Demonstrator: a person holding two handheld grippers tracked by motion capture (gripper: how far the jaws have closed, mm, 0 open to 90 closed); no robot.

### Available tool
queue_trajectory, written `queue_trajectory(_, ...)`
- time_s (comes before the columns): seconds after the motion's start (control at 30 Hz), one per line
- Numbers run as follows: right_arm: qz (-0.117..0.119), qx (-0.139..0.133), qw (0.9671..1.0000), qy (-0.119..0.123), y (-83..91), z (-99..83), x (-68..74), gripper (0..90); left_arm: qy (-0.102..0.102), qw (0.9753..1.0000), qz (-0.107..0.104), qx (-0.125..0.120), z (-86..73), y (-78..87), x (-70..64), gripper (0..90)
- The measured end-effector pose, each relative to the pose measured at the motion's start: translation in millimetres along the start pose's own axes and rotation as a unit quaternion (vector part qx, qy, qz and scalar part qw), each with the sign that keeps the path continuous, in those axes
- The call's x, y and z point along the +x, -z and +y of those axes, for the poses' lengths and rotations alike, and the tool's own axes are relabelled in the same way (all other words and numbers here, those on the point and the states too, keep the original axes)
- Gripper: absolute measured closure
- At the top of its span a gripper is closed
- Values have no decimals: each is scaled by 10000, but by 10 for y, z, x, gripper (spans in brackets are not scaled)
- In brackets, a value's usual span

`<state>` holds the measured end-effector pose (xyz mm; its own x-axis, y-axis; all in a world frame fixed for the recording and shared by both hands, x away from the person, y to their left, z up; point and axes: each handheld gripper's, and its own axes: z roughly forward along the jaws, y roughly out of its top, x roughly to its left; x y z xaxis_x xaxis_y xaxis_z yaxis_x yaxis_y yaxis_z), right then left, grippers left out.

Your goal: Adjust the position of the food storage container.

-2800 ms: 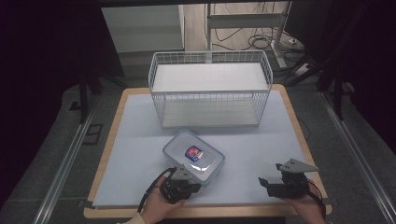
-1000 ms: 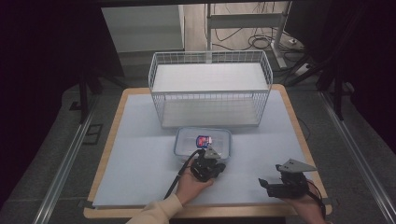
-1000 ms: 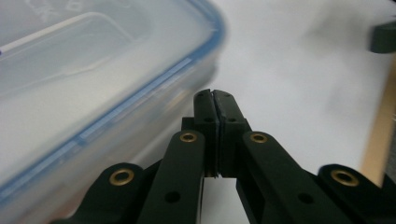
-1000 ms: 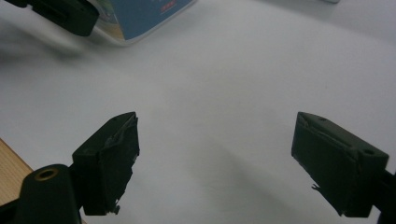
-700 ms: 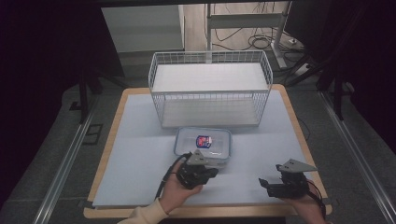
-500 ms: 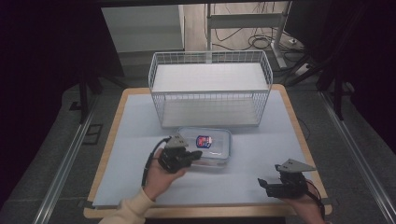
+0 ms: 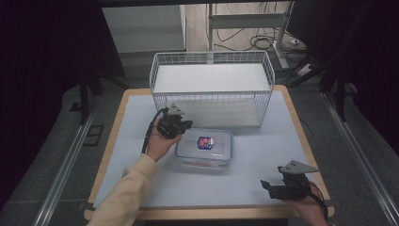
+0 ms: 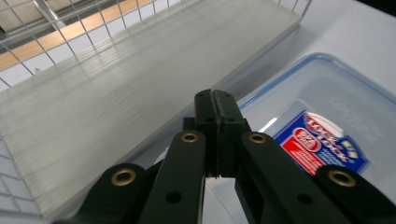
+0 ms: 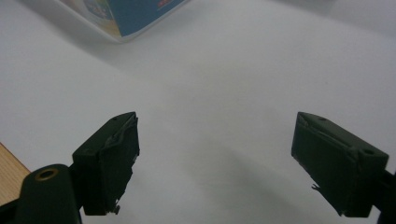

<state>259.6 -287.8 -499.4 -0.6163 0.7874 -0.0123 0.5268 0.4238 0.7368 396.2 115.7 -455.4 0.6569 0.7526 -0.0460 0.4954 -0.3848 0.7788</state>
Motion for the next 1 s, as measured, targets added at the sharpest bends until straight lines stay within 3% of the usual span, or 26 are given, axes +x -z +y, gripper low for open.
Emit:
queue_trajectory(0.3, -4, 23, 10000, 9, -9, -2, 5, 153, -35, 9999, 127, 99, -1, -104, 75, 900)
queue_trajectory(0.37, -12, 20, 10000, 11, -11, -3, 5, 153, -84, 9994, 264, 231, -16, -142, 102, 900)
queue_trajectory(0.6, -17, 35, 10000, 2, -17, -8, -4, 153, -7, 9989, 346, 324, -73, -218, 146, 900)
queue_trajectory(1.0, -21, 28, 10000, 25, -14, -4, 6, 153, 96, 9991, 103, 407, -64, -209, 198, 900)
